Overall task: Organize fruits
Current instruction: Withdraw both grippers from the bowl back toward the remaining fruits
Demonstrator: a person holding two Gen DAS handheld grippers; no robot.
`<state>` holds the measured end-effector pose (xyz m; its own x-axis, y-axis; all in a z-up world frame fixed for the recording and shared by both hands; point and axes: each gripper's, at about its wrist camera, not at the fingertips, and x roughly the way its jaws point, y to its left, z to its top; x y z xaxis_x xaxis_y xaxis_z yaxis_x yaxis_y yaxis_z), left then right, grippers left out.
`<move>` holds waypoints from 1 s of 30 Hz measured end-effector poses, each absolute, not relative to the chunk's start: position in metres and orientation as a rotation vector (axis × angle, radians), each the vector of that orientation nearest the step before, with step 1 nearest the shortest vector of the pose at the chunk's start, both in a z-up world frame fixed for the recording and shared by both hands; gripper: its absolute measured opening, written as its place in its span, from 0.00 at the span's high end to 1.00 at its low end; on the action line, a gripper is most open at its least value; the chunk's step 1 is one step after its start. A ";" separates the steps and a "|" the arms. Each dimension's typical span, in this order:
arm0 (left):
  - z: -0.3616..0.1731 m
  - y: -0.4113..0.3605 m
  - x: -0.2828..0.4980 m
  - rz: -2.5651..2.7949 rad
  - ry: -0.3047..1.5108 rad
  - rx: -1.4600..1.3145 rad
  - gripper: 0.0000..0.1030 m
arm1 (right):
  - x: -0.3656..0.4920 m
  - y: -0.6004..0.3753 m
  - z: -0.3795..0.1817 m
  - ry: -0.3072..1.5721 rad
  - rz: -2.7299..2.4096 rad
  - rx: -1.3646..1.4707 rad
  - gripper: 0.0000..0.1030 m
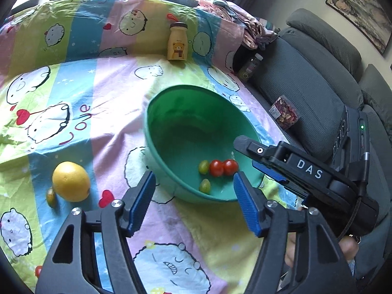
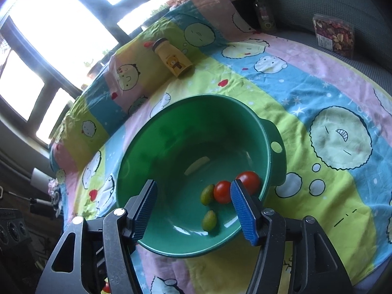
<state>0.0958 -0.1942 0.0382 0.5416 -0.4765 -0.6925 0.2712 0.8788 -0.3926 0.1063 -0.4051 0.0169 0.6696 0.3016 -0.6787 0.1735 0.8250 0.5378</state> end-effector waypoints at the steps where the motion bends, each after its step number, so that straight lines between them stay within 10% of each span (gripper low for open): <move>1: 0.039 -0.186 0.093 -0.434 0.891 -0.257 0.34 | 0.105 -0.403 0.019 0.842 0.088 0.617 0.37; 30: 0.004 -0.001 0.006 -0.026 0.969 -0.402 0.28 | 0.096 -0.229 0.021 1.029 0.620 0.451 0.32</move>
<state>0.0057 -0.0008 0.0045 0.5720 -0.1988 -0.7958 -0.1560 0.9261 -0.3435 0.0963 -0.2292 0.0208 0.3722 0.6652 -0.6473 -0.2615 0.7443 0.6145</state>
